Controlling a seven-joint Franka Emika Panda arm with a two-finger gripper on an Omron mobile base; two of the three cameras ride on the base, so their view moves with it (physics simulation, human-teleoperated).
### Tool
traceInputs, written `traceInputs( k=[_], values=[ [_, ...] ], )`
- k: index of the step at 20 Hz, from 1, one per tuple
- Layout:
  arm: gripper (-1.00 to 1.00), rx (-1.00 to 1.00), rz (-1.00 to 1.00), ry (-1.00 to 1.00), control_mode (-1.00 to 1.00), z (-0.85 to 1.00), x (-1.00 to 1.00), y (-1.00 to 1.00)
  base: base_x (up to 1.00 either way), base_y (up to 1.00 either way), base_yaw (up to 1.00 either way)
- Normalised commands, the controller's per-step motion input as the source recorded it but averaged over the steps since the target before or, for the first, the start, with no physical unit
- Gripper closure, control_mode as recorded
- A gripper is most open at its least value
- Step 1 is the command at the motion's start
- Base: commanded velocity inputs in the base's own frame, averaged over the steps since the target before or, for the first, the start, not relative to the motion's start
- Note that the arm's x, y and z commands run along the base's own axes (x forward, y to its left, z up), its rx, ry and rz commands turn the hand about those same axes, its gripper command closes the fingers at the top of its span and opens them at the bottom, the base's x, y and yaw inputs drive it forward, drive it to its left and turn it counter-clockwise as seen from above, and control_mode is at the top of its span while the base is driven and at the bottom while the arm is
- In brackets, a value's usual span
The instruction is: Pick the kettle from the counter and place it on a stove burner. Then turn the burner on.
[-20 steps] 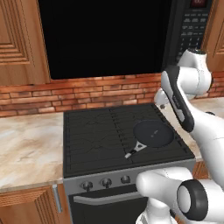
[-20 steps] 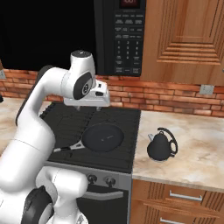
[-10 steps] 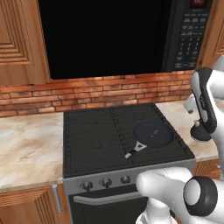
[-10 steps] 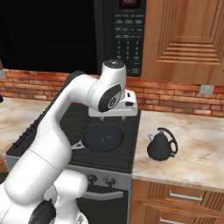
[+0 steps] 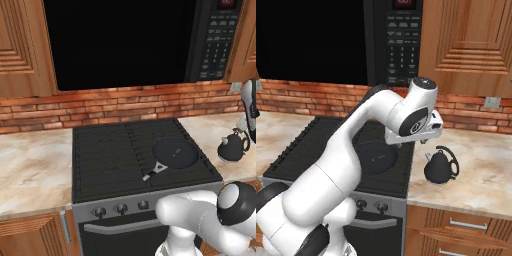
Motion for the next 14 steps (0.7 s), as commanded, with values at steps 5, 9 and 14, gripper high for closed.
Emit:
traceInputs(
  k=[5,9,14],
  values=[
    [-1.0,0.0,0.22,-0.03,-1.0,-0.02,0.0,-0.65,0.0,0.0,0.0],
    [-1.0,0.0,0.19,0.0,-1.0,-0.22,0.11,-0.42,0.0,0.0,0.0],
    [-1.0,-0.07,0.09,0.06,-1.0,-0.41,0.3,-0.12,0.0,0.0,0.0]
  ],
)
